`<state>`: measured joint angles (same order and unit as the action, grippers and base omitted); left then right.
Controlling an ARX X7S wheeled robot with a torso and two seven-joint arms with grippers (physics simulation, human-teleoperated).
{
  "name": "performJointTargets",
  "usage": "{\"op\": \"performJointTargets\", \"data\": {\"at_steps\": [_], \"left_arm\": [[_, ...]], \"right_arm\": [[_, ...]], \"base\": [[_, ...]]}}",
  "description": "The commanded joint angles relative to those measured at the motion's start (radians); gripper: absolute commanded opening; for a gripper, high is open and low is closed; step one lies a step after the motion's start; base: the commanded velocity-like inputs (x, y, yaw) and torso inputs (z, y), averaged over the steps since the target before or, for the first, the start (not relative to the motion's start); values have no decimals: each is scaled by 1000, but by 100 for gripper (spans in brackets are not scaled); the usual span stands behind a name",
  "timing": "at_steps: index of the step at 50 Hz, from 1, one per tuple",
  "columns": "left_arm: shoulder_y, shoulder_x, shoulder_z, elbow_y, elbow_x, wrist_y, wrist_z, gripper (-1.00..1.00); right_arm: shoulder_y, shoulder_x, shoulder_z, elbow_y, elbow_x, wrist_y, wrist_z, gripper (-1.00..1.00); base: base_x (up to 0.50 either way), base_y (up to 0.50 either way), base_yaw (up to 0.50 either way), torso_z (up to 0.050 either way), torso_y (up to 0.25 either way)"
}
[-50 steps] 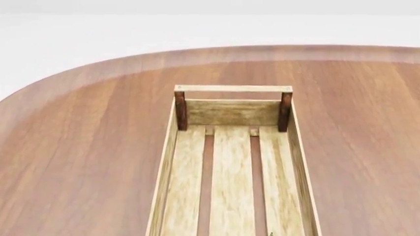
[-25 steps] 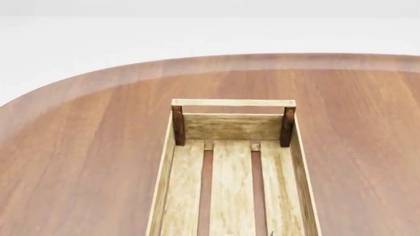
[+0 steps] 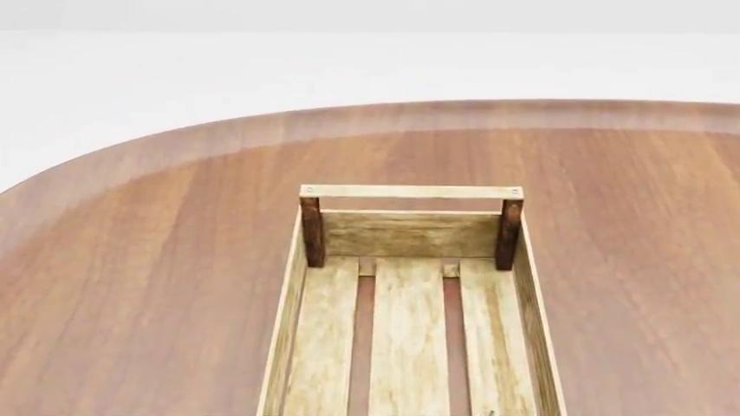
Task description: Pick up the cream cheese and put it in the tray.
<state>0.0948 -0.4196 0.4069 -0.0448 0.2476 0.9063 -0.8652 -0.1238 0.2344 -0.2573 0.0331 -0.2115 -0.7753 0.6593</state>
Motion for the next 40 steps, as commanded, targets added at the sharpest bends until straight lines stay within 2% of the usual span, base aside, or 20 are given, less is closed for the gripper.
{"op": "performJointTargets", "data": {"at_steps": [1, 18, 31, 40], "left_arm": [[-13, -3, 15, -12, -16, -7, 7, 100], [-26, -27, 24, -8, -89, -21, 18, 100], [-30, -39, 32, -1, -124, -34, 27, 100], [-30, -43, 35, 6, -135, -45, 29, 100]], "right_arm": [[-1, -11, 11, 6, -31, 0, 32, 100], [-24, -79, 126, -50, -62, 153, 153, 100], [-30, -171, 266, -68, -80, 248, 359, 100], [-8, -178, 285, -75, 60, 397, 333, 100]], "base": [[0, 0, 0, 0, 0], [0, 0, 0, 0, 0], [0, 0, 0, 0, 0], [0, 0, 0, 0, 0]]}}
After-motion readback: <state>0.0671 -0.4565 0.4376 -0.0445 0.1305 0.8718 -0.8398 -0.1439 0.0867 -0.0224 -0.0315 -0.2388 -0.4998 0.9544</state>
